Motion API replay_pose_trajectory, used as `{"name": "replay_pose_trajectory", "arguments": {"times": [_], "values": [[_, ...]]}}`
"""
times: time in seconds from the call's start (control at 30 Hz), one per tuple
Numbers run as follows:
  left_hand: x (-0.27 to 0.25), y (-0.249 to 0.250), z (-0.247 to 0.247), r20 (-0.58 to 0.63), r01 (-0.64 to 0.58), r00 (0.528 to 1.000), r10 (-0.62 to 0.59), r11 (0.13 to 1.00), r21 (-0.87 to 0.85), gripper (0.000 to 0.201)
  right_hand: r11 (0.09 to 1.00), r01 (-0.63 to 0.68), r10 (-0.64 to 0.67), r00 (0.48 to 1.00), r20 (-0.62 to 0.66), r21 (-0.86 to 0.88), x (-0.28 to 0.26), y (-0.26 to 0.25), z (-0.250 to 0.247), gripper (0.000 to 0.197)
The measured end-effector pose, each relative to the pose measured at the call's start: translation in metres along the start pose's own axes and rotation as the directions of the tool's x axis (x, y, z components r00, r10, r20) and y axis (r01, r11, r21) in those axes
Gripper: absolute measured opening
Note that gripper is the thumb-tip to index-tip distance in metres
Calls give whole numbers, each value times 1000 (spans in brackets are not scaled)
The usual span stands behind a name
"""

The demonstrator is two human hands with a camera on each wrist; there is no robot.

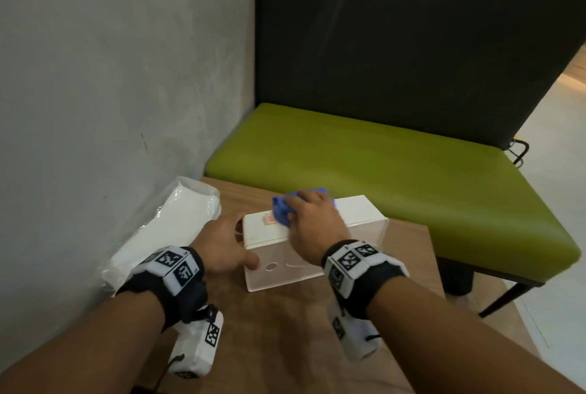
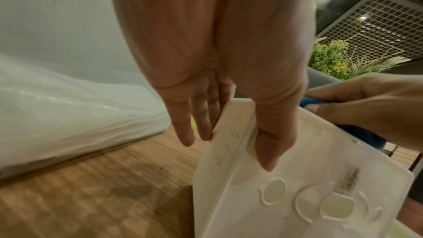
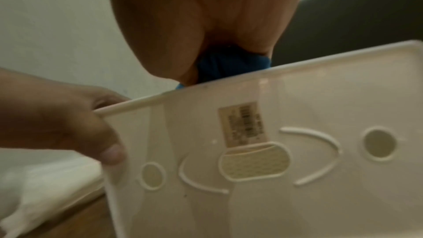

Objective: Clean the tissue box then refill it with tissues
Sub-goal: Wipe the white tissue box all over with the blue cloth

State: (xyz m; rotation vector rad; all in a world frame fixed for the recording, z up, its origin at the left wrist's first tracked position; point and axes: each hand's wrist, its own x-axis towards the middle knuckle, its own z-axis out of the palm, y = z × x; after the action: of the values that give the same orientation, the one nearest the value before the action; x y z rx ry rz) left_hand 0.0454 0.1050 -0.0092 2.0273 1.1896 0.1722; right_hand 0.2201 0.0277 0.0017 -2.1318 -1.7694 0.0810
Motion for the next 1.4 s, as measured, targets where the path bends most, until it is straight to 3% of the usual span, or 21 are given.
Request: {"name": "replay_pose_trajectory", "arguments": {"times": [0.1, 0.23, 0.3, 0.43, 0.63, 0.9, 1.07, 1.17, 1.27, 1.4], "values": [[-2, -2, -4, -7, 3, 1000, -3, 1000, 3, 74, 996, 81, -82, 997, 5, 25, -5, 3, 2, 40], [-5, 0, -3, -6, -7, 1000, 7, 1000, 2, 72, 993, -119, 118, 992, -48, -7, -3, 32, -12, 49], [-5, 1, -1, -16, -13, 1000, 13, 1000, 2, 70, 986, -163, 162, 987, -16, -39, 0, 26, -15, 36], [-7, 0, 1, -44, -10, 999, 10, 1000, 11, 67, 998, -55, 55, 998, 31, -11, 4, -14, -3, 26], [-9, -3, 1, -66, 2, 998, 1, 999, 34, 65, 999, -30, 29, 999, 18, 19, 14, -30, 11, 19], [-6, 4, 0, -54, -37, 998, 42, 996, 76, 63, 977, -211, 209, 976, -56, -31, 15, 30, -16, 25], [-5, 5, -1, -47, -10, 999, 13, 997, 74, 62, 998, 28, -25, 998, -55, 52, 0, -15, 1, 25], [-6, 0, -2, -49, -5, 999, 8, 999, 47, 65, 987, 153, -150, 988, -45, 50, -12, -18, 5, 27], [-5, -2, -2, -51, -15, 999, 17, 999, 50, 67, 996, 63, -58, 994, -93, 61, -19, 16, -3, 38], [-4, 1, -3, -39, -32, 999, 35, 997, 68, 70, 971, -237, 238, 957, -165, 30, -21, 66, -30, 38]]}}
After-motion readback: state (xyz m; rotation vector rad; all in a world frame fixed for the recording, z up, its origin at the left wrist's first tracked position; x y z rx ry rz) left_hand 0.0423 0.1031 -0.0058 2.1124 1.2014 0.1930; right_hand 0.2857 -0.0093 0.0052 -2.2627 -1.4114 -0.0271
